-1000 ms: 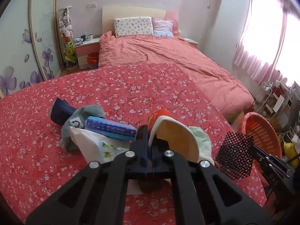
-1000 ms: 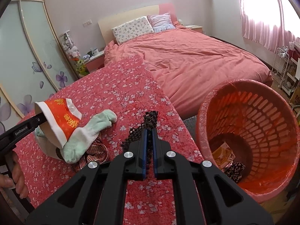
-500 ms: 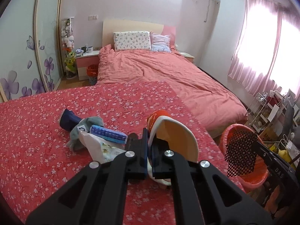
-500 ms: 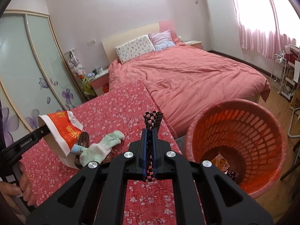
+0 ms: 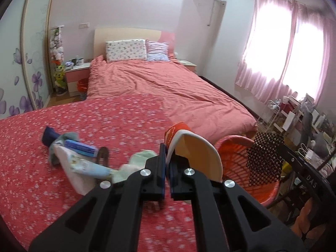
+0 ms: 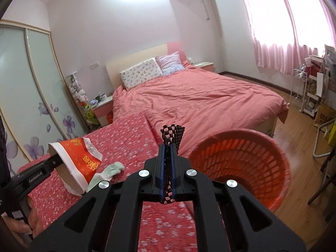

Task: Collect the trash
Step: 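Carry the mesh pouch and paper cup with both tools over the basket, then open both tools to drop the pouch and cup into the basket, then move both tools back to the bed, right tool toward the light green sock, then grasp the light green sock with the right tool, then carry the sock toward the basket with the right tool while the left approaches the brown plaid cloth, then grasp the brown plaid cloth with the left tool while the right holds the sock, then carry the plaid cloth and sock with both tools over the orange basket, then open both tools to drop the cloth and sock into the basket, then move both tools back over the remaining items on the bed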

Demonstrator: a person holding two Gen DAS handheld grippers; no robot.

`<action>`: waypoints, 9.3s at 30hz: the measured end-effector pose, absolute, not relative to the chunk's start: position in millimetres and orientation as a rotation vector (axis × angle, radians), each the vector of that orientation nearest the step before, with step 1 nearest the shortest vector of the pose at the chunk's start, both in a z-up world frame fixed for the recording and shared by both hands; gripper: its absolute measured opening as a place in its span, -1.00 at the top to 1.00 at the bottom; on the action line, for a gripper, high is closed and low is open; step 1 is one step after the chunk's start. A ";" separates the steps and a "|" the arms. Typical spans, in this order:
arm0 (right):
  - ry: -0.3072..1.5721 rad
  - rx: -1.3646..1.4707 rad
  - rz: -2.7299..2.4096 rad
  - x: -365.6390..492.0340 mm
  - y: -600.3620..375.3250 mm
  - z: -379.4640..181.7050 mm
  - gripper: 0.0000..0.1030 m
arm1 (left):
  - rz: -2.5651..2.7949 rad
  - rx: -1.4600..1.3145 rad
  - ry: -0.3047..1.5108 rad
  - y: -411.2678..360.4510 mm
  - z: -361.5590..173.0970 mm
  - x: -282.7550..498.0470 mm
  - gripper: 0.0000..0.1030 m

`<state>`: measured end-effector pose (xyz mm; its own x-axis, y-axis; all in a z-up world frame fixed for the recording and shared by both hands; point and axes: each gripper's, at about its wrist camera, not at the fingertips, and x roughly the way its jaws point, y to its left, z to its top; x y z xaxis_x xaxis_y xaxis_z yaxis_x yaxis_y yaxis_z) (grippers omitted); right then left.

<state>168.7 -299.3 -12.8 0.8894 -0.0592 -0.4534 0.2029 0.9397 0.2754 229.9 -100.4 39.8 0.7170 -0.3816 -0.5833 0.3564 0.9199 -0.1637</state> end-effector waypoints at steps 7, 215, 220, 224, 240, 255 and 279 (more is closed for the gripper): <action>0.417 0.313 -0.201 160.5 -322.9 -13.5 0.89 | -0.491 -0.047 0.666 -139.9 35.6 223.6 0.92; 0.373 0.303 -0.128 141.5 -302.2 -22.8 0.90 | -0.393 0.020 0.686 -145.5 7.9 235.1 0.67; 0.343 0.301 -0.161 132.8 -312.8 -18.7 0.90 | -0.446 -0.001 0.680 -158.5 24.1 222.1 0.67; 0.329 0.280 -0.204 130.6 -320.9 -18.1 0.90 | -0.492 -0.008 0.680 -175.3 30.5 215.0 0.67; 0.307 0.346 -0.317 133.3 -378.8 -31.8 0.90 | -0.651 0.034 0.699 -252.2 20.0 204.3 0.66; 0.328 0.409 -0.329 143.9 -400.2 -46.6 0.90 | -0.700 0.045 0.764 -293.4 -11.7 223.0 0.61; 0.438 0.405 -0.317 157.2 -387.4 -51.7 0.10 | -0.487 0.080 0.757 -216.9 -36.2 239.5 -0.11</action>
